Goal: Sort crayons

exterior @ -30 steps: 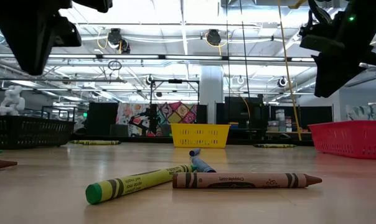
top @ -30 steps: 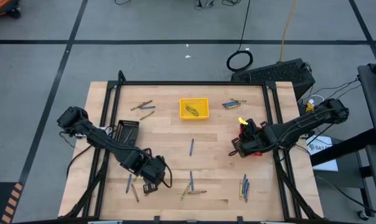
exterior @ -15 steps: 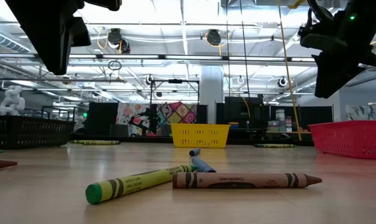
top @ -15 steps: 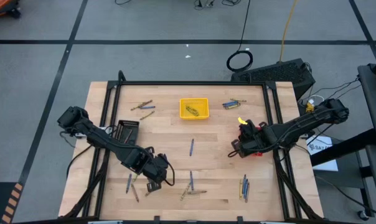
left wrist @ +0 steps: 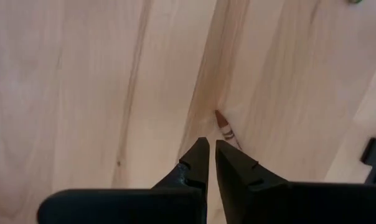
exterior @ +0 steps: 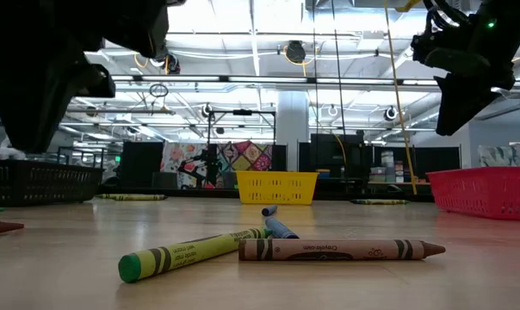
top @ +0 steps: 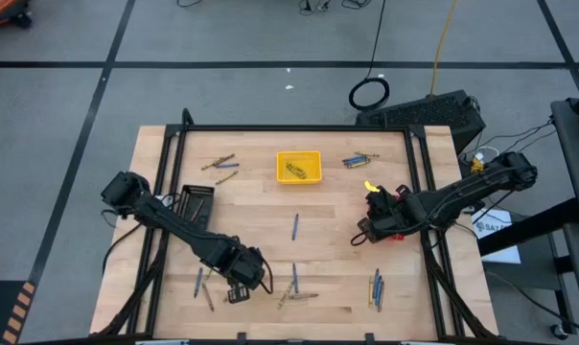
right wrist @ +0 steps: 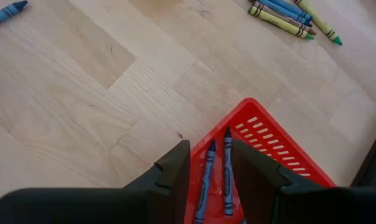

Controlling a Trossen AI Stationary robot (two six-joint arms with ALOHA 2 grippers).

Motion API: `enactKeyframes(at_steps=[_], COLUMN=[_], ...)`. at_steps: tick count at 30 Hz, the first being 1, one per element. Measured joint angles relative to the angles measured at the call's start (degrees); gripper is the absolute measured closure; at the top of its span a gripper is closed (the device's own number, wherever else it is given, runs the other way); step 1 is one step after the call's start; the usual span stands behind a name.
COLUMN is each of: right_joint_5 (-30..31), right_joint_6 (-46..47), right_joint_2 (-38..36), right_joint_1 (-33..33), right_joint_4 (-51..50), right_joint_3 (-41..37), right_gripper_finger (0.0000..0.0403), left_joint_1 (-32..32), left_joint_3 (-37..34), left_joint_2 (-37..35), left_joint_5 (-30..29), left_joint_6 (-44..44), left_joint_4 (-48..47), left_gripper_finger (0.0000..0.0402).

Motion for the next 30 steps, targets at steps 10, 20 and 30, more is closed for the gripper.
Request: enactKeyframes(at_steps=[10, 20, 30], right_joint_5=[4.31, 4.39, 4.37], right_joint_6=[-2.47, -5.2, -6.01], right_joint_2=[0.0, 0.0, 0.0], right_joint_1=[0.0, -0.02, -0.02], right_joint_4=[-0.02, 0.0, 0.02], right_joint_3=[0.0, 0.0, 0.0], right_gripper_finger=[0.0298, 0.0298, 0.0298], left_joint_1=[0.5, 1.24, -0.5], left_joint_3=[0.13, 0.15, 0.28], left_joint_2=[0.02, 0.02, -0.89], left_joint_5=[4.57, 1.95, 5.22], left_joint_6=[-0.44, -7.03, 2.64], left_joint_4=[7.45, 8.01, 19.26], left_gripper_finger=[0.0377, 0.0377, 0.0377])
